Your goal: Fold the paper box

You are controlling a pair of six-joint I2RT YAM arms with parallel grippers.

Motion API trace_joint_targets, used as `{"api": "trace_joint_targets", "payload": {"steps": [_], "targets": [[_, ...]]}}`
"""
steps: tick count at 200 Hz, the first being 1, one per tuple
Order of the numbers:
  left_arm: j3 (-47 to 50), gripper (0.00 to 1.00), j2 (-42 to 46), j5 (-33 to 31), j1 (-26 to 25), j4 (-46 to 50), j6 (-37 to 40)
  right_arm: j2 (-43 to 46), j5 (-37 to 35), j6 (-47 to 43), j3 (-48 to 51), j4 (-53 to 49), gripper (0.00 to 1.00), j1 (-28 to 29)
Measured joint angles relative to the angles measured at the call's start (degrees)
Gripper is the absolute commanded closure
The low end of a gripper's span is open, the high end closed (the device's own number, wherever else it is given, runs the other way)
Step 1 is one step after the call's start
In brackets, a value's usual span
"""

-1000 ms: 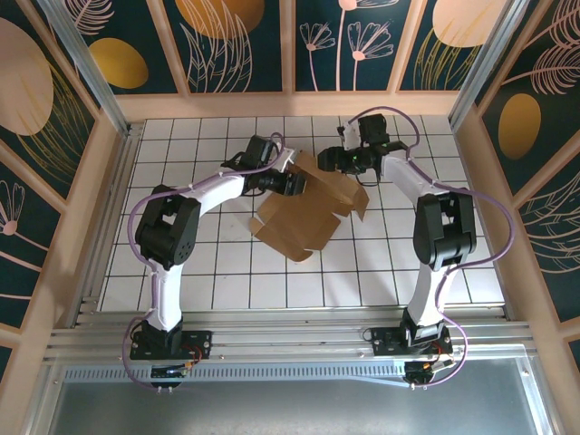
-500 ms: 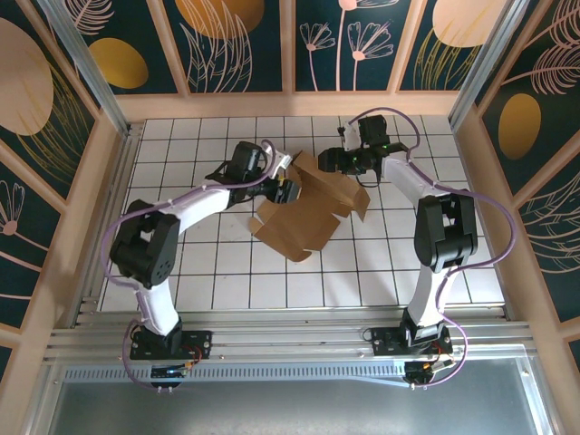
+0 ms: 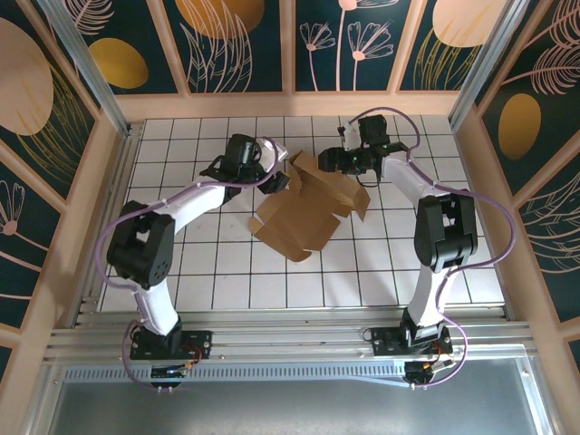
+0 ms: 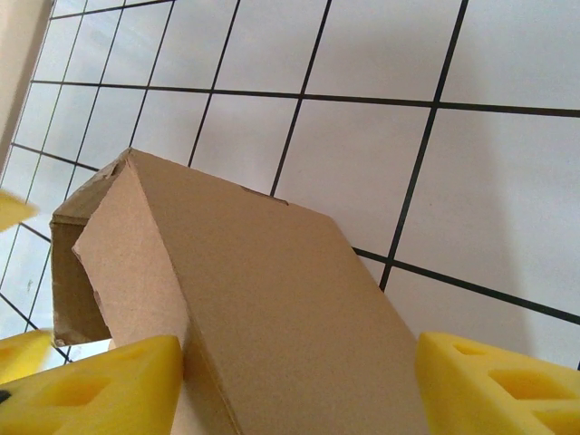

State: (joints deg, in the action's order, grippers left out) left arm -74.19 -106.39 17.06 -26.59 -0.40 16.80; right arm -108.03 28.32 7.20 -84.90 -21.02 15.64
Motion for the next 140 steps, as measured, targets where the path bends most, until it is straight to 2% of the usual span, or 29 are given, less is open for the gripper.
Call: {"api": "trace_joint_targets", "payload": {"steps": [54,140], "targets": [[-1.7,0.34,-5.0,2.3,0.7,0.6,6.3,-1.3,1.4,0.2,-3.1,-4.2,0.27,-0.1],[-14.1,0.36,-14.6,10.9,2.6,2.6,10.2,-2.9,9.0,1.3,-4.7,-7.8,0.26,-2.6]]}}
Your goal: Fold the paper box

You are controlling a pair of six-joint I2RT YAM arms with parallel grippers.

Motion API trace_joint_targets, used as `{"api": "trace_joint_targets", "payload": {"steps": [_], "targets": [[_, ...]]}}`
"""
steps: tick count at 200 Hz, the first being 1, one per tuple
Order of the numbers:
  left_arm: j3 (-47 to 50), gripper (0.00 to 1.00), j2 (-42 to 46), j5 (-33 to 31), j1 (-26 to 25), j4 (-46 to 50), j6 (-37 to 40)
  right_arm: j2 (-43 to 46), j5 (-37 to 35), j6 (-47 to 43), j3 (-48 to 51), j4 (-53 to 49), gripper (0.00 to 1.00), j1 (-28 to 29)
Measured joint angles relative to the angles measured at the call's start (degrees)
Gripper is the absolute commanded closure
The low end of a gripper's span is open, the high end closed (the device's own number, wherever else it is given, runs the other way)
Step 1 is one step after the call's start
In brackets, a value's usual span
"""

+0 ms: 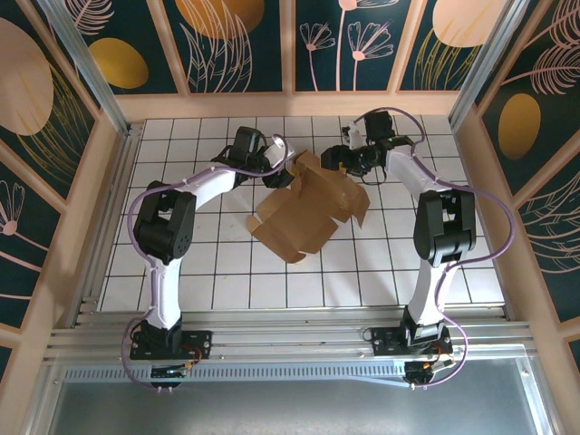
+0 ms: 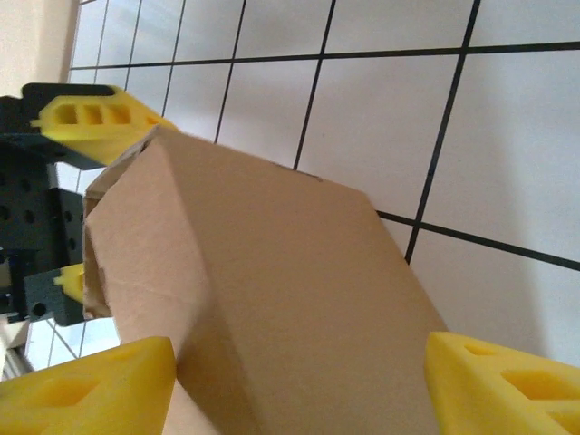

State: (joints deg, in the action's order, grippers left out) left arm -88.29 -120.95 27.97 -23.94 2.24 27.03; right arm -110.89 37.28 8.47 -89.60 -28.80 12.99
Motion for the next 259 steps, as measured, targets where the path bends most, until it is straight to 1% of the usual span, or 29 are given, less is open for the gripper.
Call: {"api": "trace_joint_targets", "payload": {"steps": [31,69,90,107,134,170,206,216,239,259], "targets": [[-3.7,0.39,-2.8,2.9,0.0,1.0,-0.3,-0.9,2.8,0.4,-0.1,-0.4,0.27,0.0],[-5.9,0.43,-5.0,6.8,0.0,1.5,-2.0,-1.4,2.9,0.5,-0.1,-1.0,0.29,0.0],[-6.0,0.43,-5.4,8.8,0.0,1.4,-3.5,-1.4,3.0,0.9,-0.1,-1.0,0.29,0.1],[-6.0,0.37,-5.7,9.9,0.0,1.4,-4.8,-1.4,3.5,1.1,-0.1,-1.0,0.27,0.1],[-6.2,0.38,-6.7,11.0,0.0,1.2,-5.8,-1.4,4.8,1.5,-0.1,-0.9,0.27,0.1],[-8.4,0.43,-8.7,11.3,0.0,1.2,-6.6,-1.4,6.0,2.4,-0.1,-0.6,0.28,0.1],[-11.5,0.48,-11.1,13.0,0.0,0.6,-8.4,-1.4,6.4,2.8,-0.1,-0.5,0.28,0.1],[-11.9,0.5,-11.5,13.6,0.0,0.4,-8.9,-1.4,6.4,2.9,-0.1,-0.5,0.28,0.1],[-12.1,0.59,-12.0,13.6,0.0,-0.4,-10.5,-1.4,6.6,3.2,-0.1,0.0,0.28,0.1],[-12.1,0.62,-12.3,13.6,0.0,-1.5,-11.7,-1.5,7.0,3.7,-0.1,0.3,0.28,0.1]]}}
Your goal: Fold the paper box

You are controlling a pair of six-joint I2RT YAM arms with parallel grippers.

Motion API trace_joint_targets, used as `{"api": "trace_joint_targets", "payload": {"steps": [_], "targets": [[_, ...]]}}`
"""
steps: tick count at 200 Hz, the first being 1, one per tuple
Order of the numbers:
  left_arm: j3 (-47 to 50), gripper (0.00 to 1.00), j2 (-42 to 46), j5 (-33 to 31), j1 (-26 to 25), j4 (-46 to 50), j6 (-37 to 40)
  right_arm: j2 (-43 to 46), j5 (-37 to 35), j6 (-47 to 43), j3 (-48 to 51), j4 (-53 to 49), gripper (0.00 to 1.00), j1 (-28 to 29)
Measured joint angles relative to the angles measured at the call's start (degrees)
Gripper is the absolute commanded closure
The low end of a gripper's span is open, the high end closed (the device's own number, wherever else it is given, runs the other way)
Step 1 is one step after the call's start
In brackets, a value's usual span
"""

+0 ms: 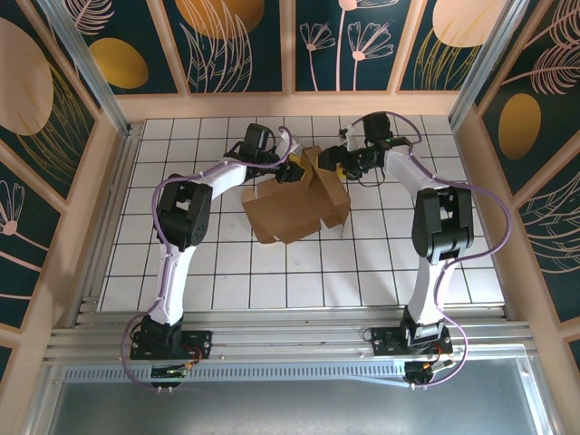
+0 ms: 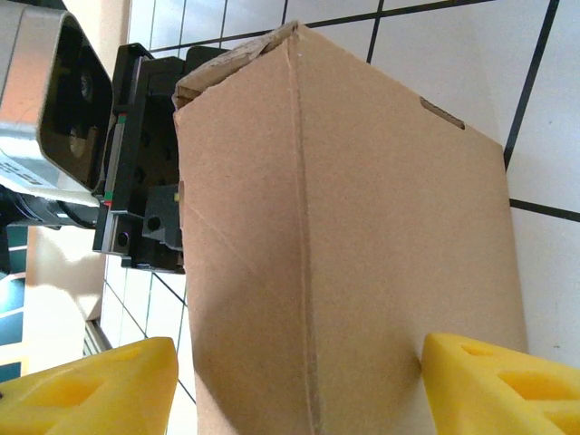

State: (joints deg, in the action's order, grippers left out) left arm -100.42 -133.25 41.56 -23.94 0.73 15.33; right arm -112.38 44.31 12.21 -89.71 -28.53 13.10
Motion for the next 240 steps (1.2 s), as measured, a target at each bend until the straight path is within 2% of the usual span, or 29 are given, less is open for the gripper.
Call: {"api": "trace_joint_targets", "payload": {"steps": [96,144,192,214,232,240], "targets": [[-4.1,0.69,-4.3,0.0,-0.5,-4.8,-4.1,-3.5,3.7,1.9,0.0,3.6,0.31,-0.1],[-4.6,0.67,-4.6,0.0,-0.5,-4.8,-4.5,-3.8,4.2,2.1,0.0,4.4,0.32,-0.4],[-7.6,0.8,-6.5,0.0,-0.8,-4.4,-3.0,-4.0,4.2,2.1,0.0,4.8,0.33,-0.8],[-7.9,0.76,-6.7,0.3,-0.9,-4.4,-1.2,-4.3,4.9,2.0,0.0,4.8,0.33,-1.0],[-8.0,0.58,-6.9,1.7,-0.9,-4.3,2.2,-4.7,5.7,1.7,-0.1,5.0,0.33,-1.2],[-8.0,0.54,-6.9,2.3,-0.9,-4.1,4.0,-5.0,6.1,1.5,-0.4,5.1,0.33,-1.2]]}}
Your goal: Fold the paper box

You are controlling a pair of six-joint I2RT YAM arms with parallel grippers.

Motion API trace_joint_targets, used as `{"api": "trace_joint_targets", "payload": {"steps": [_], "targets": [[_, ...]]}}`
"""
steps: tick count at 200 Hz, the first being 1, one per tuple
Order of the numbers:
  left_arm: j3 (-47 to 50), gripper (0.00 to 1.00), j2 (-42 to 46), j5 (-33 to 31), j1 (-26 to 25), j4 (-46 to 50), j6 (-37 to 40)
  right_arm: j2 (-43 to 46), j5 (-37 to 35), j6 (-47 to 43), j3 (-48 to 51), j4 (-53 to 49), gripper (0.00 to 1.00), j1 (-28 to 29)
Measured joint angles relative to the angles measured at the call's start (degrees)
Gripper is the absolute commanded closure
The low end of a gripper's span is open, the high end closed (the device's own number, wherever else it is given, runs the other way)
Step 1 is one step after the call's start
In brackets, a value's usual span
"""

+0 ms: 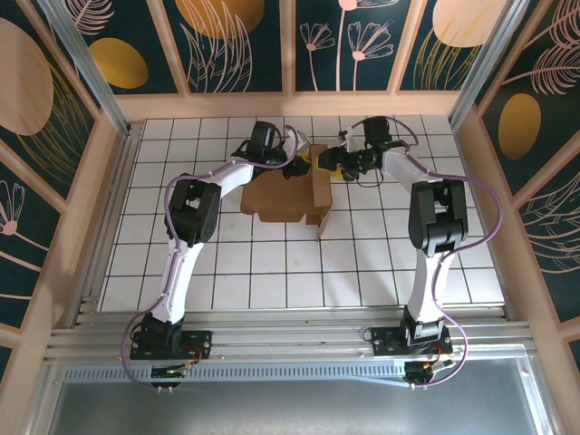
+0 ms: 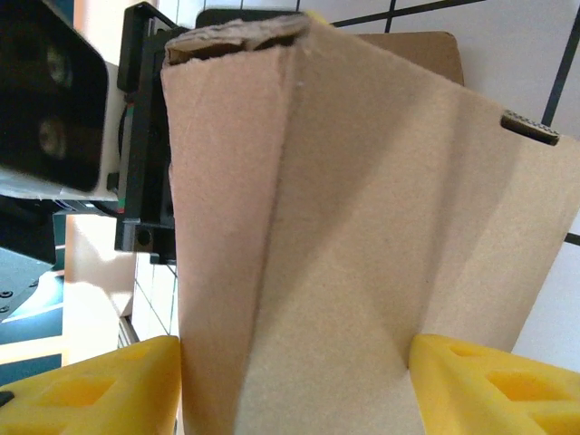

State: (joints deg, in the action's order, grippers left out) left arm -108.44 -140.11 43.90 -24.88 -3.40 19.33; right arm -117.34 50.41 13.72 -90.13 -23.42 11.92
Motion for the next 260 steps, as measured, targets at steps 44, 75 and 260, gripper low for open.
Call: {"api": "trace_joint_targets", "payload": {"steps": [44,75,260], "targets": [[-0.6,0.53,-0.1,-0.8,-0.6,0.7,7.0,-1.4,0.5,-1.6,-2.1,-1.5,0.33,0.0],[-4.2,0.58,-1.2,-0.7,-0.7,2.3,11.3,-1.9,0.5,-2.4,-2.8,-1.7,0.33,0.0],[-0.5,0.9,0.7,-8.9,-1.6,0.9,4.0,-2.5,0.0,-2.8,-4.5,-3.8,0.26,0.2]]}}
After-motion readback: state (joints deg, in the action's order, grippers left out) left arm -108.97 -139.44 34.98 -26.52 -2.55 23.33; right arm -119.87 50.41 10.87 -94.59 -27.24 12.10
